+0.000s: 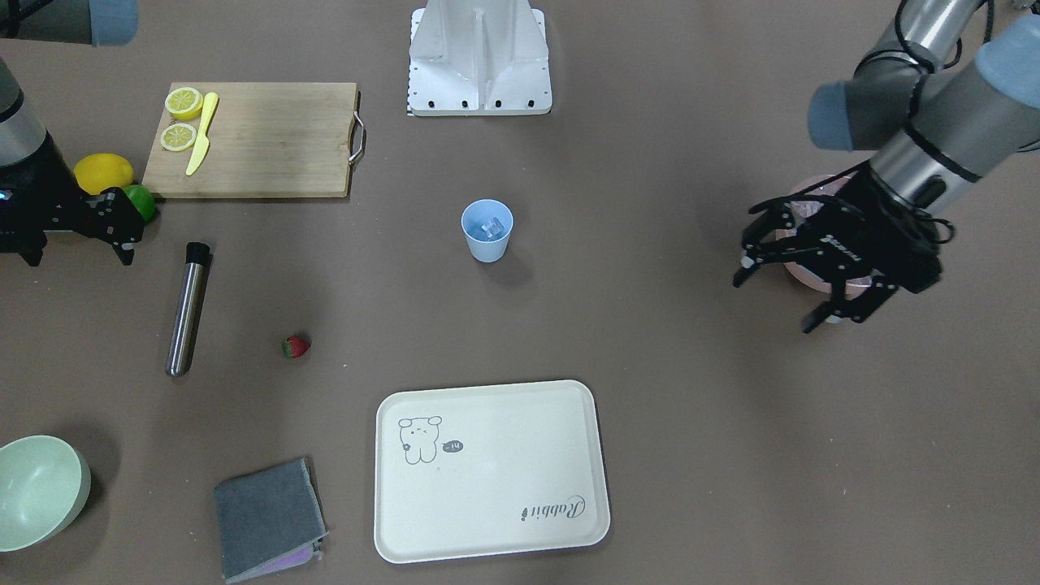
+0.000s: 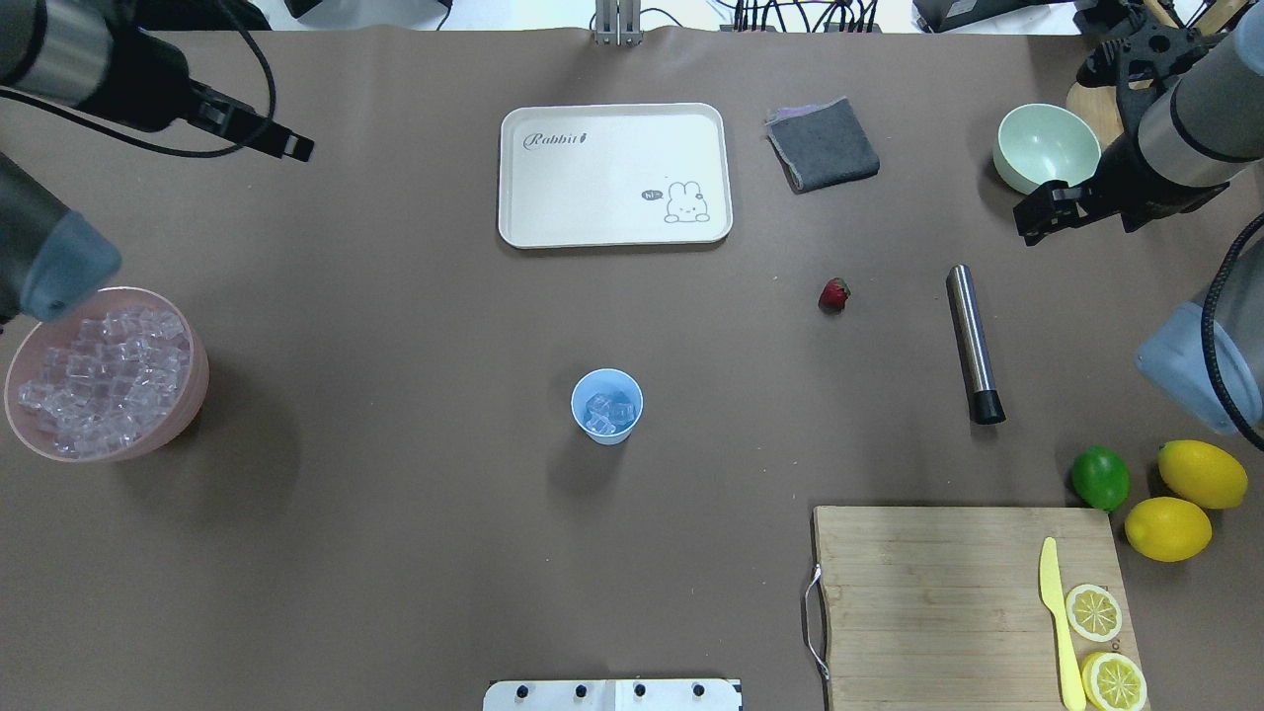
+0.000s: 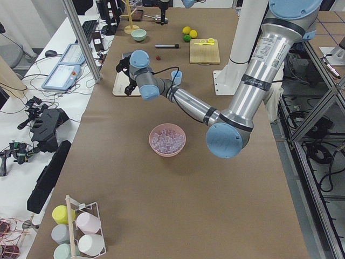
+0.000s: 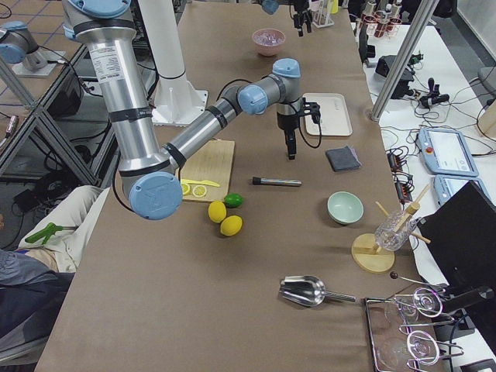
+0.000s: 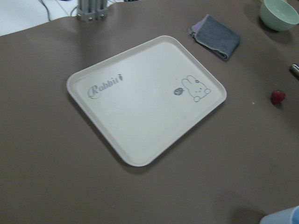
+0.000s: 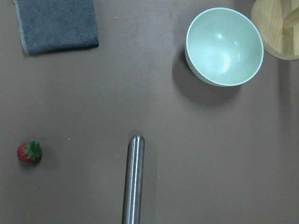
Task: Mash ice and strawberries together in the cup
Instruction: 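Withdraw left gripper toward ice bowl while right gripper moves over strawberry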
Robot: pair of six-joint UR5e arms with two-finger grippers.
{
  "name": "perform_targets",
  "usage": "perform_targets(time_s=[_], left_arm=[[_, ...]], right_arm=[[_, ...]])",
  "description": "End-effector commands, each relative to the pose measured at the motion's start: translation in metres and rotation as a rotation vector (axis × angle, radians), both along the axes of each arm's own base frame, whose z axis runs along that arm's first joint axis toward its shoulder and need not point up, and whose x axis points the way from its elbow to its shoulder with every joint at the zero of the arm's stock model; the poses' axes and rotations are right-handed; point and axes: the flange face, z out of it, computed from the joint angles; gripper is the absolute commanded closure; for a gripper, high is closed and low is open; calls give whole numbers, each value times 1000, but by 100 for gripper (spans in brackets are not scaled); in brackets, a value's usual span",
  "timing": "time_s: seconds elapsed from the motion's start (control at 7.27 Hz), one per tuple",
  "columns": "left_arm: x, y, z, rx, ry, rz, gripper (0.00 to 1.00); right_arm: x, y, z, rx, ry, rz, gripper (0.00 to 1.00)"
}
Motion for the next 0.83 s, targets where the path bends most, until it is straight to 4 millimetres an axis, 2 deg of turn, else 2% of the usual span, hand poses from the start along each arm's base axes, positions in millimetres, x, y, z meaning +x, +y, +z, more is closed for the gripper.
perform_targets(time_s=[0.0,0.41,0.69], left_arm=[[-94,-33,30,-129,-115,-92,3],[-177,-52,52,-206,-250,-88,3],[-204,-50,63,-245,-253,-124,3]], right_arm=[[0,-1,-2,-12,-7,22,0],[-9,0,0,-17,-2,9,0],[-25,-3,3,-24,7,-8,0]])
